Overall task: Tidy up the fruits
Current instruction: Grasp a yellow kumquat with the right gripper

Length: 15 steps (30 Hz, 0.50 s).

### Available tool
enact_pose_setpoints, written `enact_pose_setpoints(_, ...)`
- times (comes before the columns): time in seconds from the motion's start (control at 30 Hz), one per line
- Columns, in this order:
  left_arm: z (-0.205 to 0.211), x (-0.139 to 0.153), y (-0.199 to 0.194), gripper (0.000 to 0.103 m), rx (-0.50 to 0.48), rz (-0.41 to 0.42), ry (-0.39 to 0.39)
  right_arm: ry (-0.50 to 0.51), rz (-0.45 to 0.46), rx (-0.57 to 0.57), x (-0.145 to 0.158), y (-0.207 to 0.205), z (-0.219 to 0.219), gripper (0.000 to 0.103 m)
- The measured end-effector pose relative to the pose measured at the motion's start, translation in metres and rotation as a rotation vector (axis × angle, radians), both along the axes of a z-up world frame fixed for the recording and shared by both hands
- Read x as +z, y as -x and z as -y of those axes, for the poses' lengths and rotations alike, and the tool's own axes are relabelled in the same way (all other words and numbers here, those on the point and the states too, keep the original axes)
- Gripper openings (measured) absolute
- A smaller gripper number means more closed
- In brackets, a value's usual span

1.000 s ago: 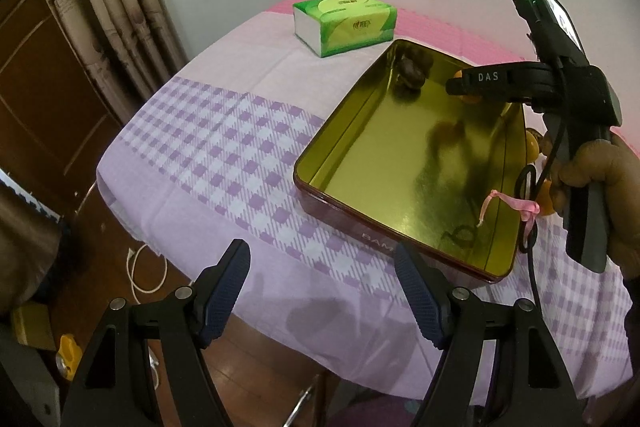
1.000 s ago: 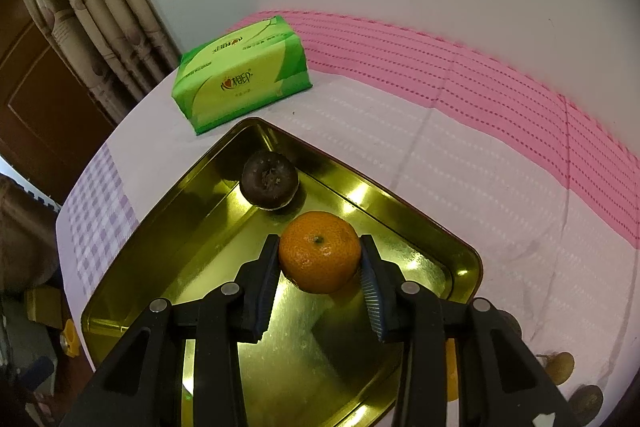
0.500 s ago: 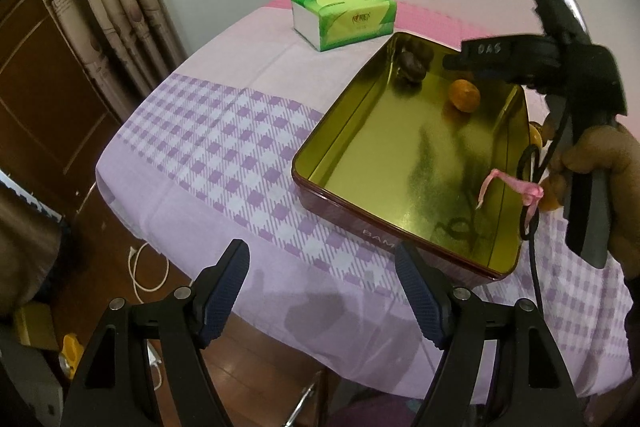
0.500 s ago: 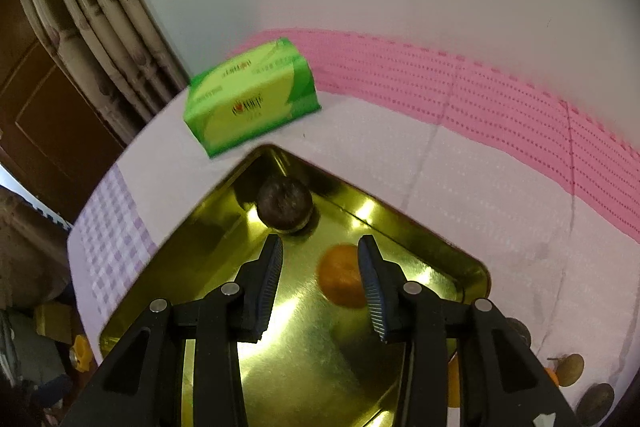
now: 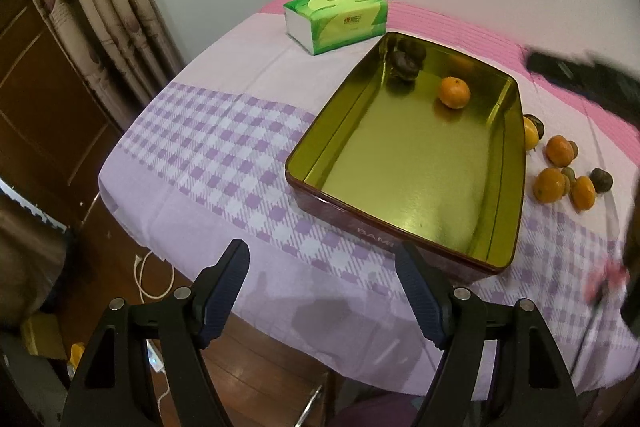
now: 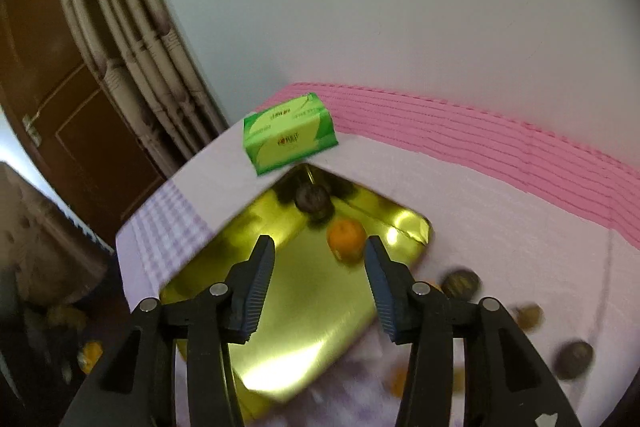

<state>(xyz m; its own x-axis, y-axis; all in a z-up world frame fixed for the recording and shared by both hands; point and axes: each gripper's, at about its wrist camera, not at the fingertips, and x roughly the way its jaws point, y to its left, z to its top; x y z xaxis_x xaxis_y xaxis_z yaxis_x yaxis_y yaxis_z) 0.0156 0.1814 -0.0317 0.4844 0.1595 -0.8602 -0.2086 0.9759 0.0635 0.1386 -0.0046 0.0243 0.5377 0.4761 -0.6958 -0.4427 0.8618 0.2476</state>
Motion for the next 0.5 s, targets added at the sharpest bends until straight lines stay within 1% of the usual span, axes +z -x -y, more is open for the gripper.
enact_pose_setpoints(0.13, 0.004, 0.002, 0.003, 0.076, -0.013, 0.009, -0.01, 0.06, 0.033, -0.009, -0.005, 0.045, 0.038, 0.047)
enact_pose_setpoints(0.2, 0.007, 0.003, 0.004, 0.076, -0.023, 0.017, -0.011, 0.103, 0.021, -0.03, -0.014, 0.066, 0.061, 0.048)
enact_pose_setpoints(0.27, 0.01, 0.005, 0.005, 0.076, -0.036, 0.023, -0.014, 0.116, -0.01, -0.054, -0.022, 0.079, 0.082, 0.048)
enact_pose_setpoints(0.4, 0.021, 0.008, 0.008, 0.076, -0.077, 0.043, -0.026, 0.118, -0.042, -0.084, -0.034, 0.09, 0.107, 0.048)
enact_pose_setpoints(0.5, 0.029, 0.012, 0.011, 0.076, -0.11, 0.069, -0.04, 0.074, -0.056, -0.081, -0.037, 0.088, 0.11, 0.049)
